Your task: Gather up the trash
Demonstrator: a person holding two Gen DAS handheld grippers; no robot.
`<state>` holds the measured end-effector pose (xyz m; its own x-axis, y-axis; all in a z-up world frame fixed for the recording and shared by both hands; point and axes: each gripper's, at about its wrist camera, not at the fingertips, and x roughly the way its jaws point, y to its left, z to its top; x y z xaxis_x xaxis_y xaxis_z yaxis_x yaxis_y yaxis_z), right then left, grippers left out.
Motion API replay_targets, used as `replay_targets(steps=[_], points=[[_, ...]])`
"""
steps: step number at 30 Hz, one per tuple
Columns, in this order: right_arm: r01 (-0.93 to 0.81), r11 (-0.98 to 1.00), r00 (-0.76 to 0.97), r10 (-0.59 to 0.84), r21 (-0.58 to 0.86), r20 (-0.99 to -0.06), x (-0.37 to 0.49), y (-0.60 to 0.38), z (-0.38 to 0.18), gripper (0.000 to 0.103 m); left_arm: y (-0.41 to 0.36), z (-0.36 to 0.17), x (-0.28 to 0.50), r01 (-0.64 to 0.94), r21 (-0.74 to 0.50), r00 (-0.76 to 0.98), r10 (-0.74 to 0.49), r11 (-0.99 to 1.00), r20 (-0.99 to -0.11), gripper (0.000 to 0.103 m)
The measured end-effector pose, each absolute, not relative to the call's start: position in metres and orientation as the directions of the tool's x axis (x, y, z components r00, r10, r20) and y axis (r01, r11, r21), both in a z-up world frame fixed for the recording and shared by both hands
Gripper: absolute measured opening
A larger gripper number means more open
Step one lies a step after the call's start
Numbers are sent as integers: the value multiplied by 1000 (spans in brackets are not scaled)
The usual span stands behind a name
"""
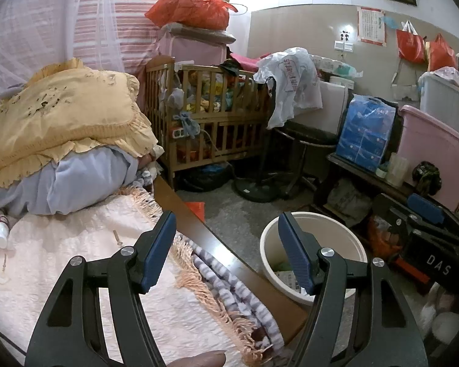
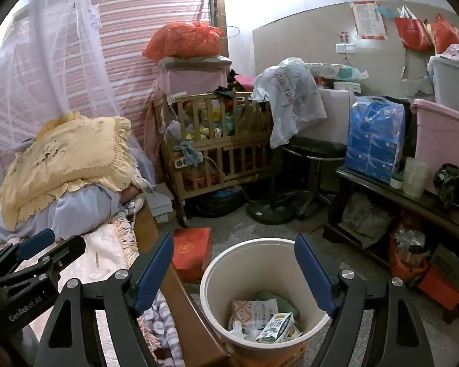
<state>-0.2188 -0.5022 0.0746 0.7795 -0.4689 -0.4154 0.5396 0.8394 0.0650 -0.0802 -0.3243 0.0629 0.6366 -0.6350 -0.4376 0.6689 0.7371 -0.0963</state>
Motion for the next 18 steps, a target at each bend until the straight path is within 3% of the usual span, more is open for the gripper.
replay_targets(steps=[18], points=[[538,841,775,-464,61,-429,-211,-504,71,79,-321,56,-71,654,-107,642,-625,749,-445,68]])
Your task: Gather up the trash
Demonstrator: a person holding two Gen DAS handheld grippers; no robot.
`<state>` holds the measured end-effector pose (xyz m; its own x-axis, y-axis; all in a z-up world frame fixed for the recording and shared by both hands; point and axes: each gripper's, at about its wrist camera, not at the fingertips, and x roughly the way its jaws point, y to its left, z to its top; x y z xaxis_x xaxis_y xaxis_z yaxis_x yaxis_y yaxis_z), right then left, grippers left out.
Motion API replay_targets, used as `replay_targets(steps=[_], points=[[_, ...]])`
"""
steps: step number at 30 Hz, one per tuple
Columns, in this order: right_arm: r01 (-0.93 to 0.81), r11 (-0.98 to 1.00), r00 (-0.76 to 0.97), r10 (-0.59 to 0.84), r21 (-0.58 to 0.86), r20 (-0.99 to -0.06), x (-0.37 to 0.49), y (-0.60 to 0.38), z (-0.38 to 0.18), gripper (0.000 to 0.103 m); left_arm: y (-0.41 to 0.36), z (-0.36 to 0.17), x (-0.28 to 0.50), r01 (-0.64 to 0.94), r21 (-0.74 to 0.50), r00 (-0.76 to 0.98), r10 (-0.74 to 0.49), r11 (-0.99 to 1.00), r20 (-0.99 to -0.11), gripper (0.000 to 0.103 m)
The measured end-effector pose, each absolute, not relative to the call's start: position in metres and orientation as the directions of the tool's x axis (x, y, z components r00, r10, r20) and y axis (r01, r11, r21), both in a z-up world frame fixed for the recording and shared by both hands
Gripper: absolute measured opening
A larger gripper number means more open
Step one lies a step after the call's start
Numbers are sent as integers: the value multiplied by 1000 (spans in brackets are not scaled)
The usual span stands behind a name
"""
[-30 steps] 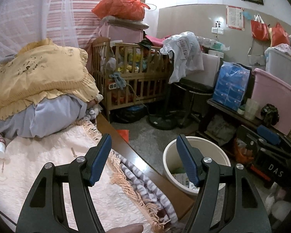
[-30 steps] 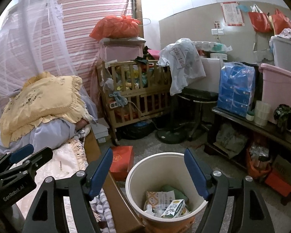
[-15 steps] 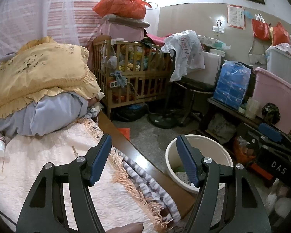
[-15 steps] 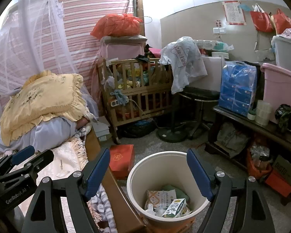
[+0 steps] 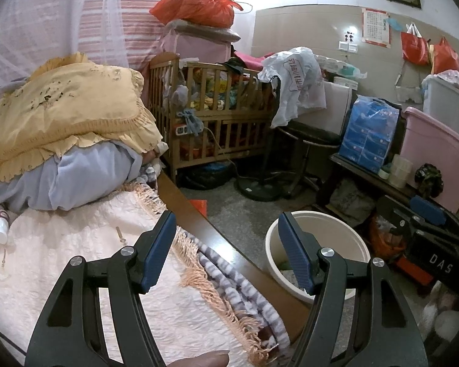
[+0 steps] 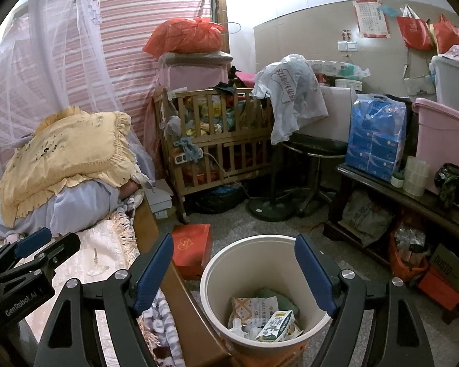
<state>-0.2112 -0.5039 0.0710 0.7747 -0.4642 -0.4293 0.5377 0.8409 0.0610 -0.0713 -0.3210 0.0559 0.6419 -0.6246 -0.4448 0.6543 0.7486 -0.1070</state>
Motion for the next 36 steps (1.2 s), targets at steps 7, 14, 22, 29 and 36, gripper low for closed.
replay_targets(steps=[7,14,22,29,36], points=[[534,844,773,-459,58,-438,-209,-507,66,79,-319,53,-70,653,-112,639,-624,749,-451,68],[534,843,772,-459,58,-440,-209,-507,64,80,-318,51,-69,653,-113,636,-624,749,-454,68],[533,844,772,-458,58,-441,-209,-507,64,80,-319,46,-70,650,-114,636,-620,751,-459,68],[534,844,772,-458,58,-442,-209,-507,64,81,-319,45,-70,651,-116,633,-620,750,-463,68],[532,844,771,-456,58,-444,-210,-507,62,81,-319,45,-70,650,-113,634,-619,751,-463,68]])
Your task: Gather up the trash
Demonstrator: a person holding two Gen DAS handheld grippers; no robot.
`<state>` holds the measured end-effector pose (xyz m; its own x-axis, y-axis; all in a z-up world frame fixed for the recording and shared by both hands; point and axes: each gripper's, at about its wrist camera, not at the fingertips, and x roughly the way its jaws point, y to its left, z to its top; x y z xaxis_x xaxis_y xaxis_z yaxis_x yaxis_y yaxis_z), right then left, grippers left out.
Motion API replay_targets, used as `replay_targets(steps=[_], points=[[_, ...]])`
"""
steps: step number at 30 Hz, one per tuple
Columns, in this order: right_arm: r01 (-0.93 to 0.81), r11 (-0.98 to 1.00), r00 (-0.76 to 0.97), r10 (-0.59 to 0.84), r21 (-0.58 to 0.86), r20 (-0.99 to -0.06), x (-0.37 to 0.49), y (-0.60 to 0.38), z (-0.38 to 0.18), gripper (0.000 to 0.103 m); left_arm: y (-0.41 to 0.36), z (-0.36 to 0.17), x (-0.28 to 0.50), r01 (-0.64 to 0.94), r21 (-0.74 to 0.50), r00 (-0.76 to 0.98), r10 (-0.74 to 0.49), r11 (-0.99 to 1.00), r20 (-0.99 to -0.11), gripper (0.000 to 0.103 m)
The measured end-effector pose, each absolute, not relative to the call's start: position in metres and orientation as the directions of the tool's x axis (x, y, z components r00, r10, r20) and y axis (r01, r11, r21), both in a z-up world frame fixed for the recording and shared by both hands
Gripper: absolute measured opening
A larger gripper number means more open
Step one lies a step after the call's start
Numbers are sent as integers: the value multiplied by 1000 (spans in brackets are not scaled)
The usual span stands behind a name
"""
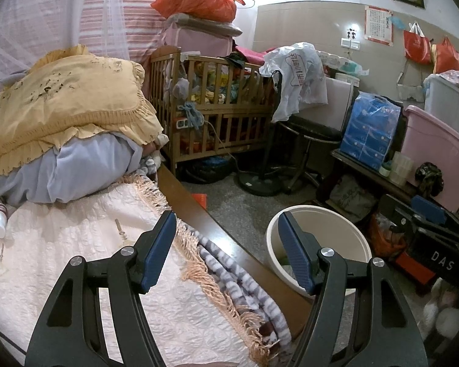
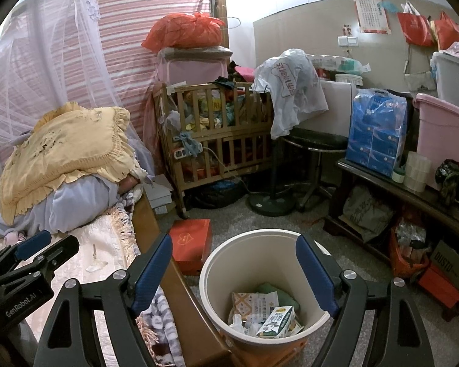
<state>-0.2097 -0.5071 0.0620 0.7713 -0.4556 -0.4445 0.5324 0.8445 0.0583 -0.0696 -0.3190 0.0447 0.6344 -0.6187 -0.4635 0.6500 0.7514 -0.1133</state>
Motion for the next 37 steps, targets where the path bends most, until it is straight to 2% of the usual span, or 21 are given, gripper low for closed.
replay_targets(steps=[37], points=[[515,856,769,-436,49,-468,-210,-507,44,82,-318,33,-77,643,-125,626,-612,755,-483,68]])
